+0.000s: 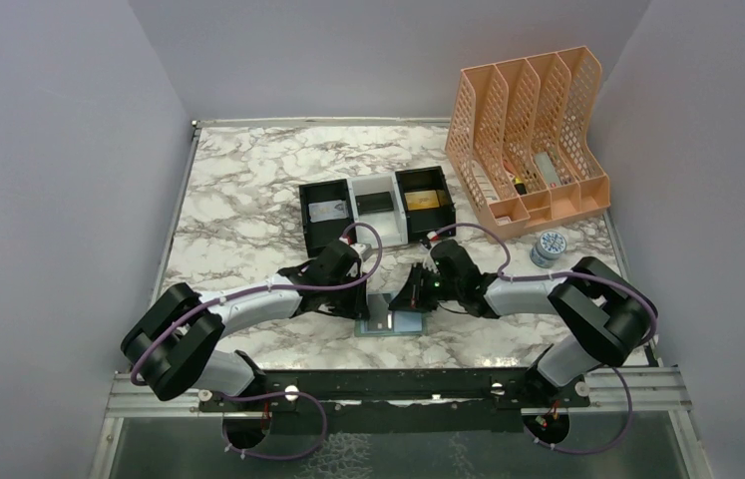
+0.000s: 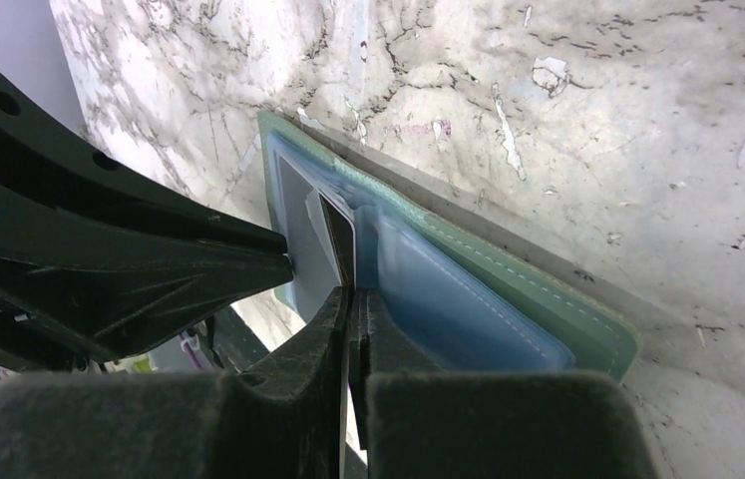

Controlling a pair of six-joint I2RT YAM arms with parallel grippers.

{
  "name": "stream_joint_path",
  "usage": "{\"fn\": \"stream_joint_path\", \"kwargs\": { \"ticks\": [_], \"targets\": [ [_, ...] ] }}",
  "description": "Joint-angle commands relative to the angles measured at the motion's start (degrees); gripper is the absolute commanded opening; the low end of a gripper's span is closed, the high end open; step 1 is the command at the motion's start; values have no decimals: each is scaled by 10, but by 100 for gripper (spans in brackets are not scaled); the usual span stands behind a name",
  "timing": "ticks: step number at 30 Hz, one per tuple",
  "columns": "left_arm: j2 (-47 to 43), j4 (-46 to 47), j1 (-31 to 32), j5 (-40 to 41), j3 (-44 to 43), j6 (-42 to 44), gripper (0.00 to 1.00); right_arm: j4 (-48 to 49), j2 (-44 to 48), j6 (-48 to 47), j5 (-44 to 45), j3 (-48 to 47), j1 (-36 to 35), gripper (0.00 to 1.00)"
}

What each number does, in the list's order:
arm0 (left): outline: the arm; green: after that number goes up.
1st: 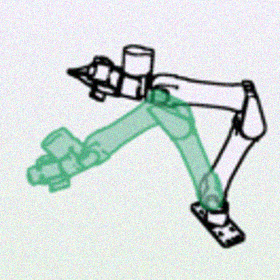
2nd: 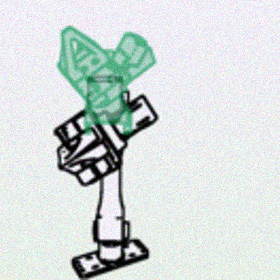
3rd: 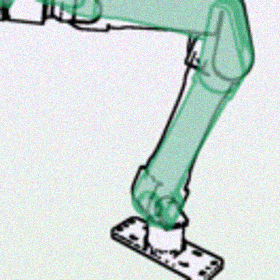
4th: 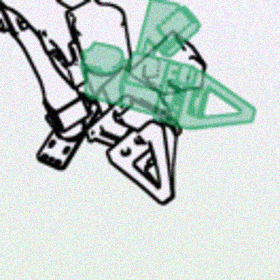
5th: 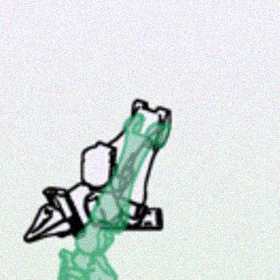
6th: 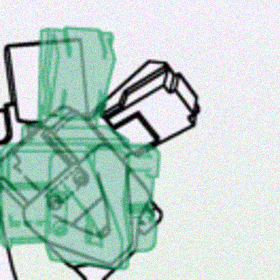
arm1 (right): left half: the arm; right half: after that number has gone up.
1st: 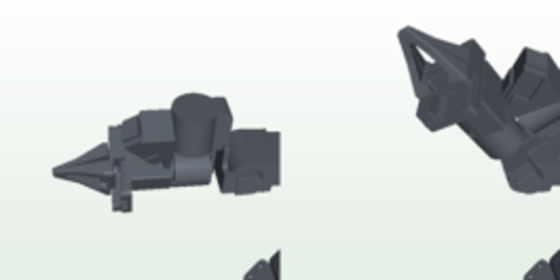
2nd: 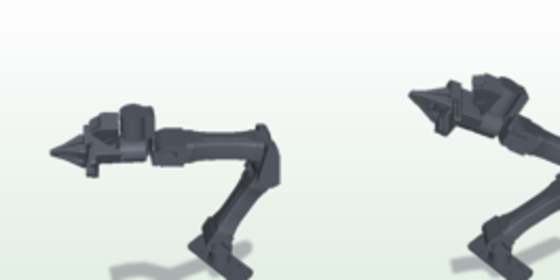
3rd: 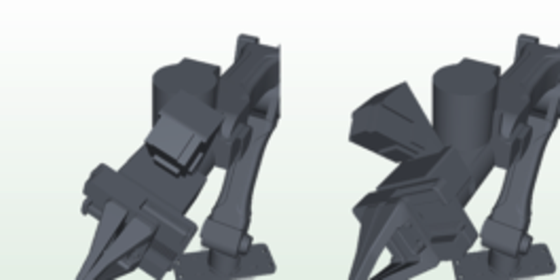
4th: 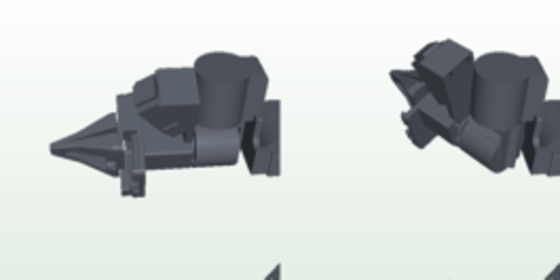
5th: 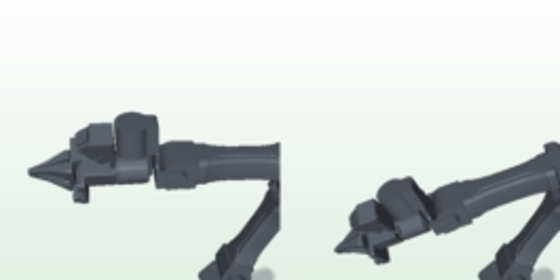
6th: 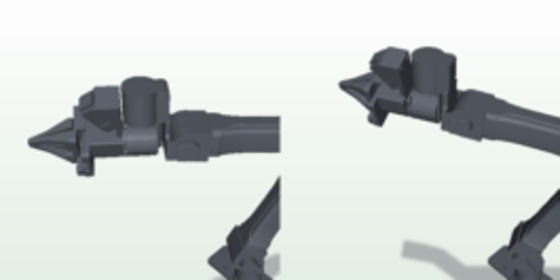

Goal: Take the credit cards out of the card holder

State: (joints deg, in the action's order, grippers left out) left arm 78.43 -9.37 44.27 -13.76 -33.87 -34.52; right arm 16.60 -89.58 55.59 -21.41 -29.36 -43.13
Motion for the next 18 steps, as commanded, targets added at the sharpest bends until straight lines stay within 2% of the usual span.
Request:
{"fn": "stream_joint_path", "kwargs": {
  "ticks": [1,4,8,11,14,18],
  "targets": [
    [11,-19,5,20,-8,10,16,-19,19,-14,31,7,-3,3],
    [11,-19,6,20,-8,10,16,-20,13,-19,21,3,-1,6],
    [12,-19,6,20,-11,11,16,-5,4,-22,-4,0,-2,17],
    [12,-19,6,19,-13,12,16,3,-1,-21,-11,-3,-1,19],
    [12,-19,7,19,-13,12,16,7,-10,-25,-26,-9,-1,18],
    [11,-20,8,20,-11,9,15,18,-14,-20,-34,-5,-1,10]
  ]
}}
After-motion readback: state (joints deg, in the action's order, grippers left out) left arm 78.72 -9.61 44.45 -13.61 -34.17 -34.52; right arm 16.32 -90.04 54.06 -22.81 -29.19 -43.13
